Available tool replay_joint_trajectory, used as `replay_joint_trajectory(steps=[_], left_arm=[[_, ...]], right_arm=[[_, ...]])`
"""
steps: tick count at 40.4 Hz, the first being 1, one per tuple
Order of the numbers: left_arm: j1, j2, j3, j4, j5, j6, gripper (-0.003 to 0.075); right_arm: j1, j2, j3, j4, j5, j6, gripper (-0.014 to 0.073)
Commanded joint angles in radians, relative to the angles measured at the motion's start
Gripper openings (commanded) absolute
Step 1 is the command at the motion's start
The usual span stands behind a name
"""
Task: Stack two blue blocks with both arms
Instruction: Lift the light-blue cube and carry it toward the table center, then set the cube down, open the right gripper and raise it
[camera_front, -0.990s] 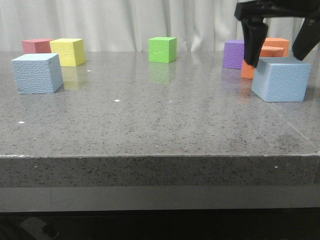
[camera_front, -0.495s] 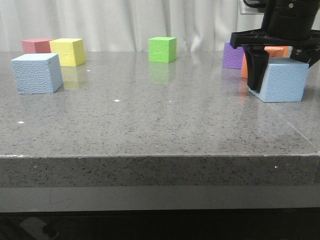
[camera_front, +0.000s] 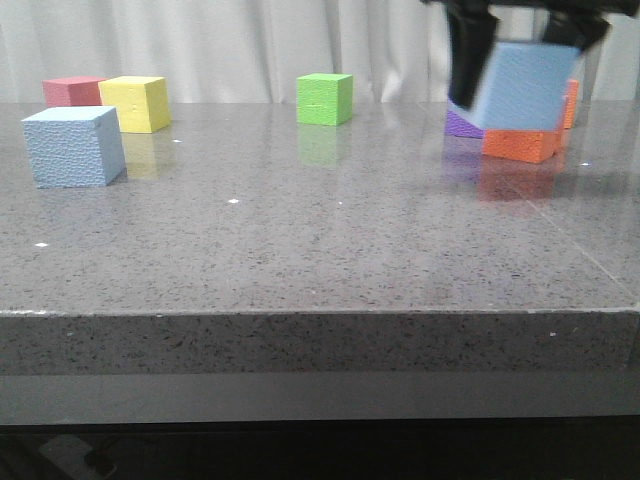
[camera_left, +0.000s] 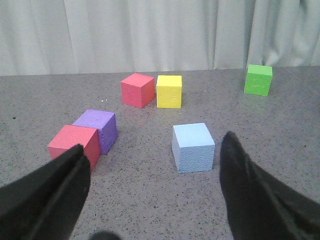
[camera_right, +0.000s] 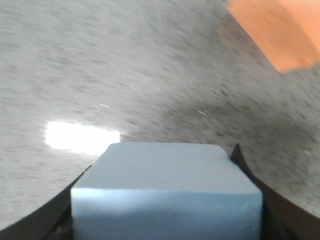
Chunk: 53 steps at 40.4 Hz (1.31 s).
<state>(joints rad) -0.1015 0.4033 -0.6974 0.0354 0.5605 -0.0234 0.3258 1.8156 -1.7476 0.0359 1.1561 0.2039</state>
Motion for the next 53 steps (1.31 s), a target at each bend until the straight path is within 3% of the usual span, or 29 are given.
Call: replay_joint_trajectory(steps=[1, 14, 22, 32, 46, 53], left_arm=[[0.0, 0.016, -0.03, -0.007, -0.076, -0.002, 0.0533], [0.0, 0.016, -0.03, -0.007, -0.076, -0.002, 0.0533], [0.0, 0.016, -0.03, -0.007, -0.076, -0.002, 0.0533], [0.0, 0.016, -0.03, -0.007, -0.076, -0.002, 0.0533], [0.0, 0.016, -0.03, -0.007, -0.076, -0.002, 0.0533], [0.0, 0.016, -0.03, -0.007, -0.076, -0.002, 0.0533]], right_arm=[[0.059, -0.008, -0.104, -0.007, -0.005, 0.028, 0.0419], [0.222, 0.232, -0.407, -0.105, 0.071, 0.201, 0.0419], [0.261, 0.343, -0.533, -0.147, 0.092, 0.306, 0.0448], [0.265, 0.365, -0.556, -0.148, 0.085, 0.307, 0.0625], [0.265, 0.346, -0.6, -0.123, 0.101, 0.297, 0.063], [0.265, 0.28, -0.625, -0.096, 0.176, 0.079, 0.063]])
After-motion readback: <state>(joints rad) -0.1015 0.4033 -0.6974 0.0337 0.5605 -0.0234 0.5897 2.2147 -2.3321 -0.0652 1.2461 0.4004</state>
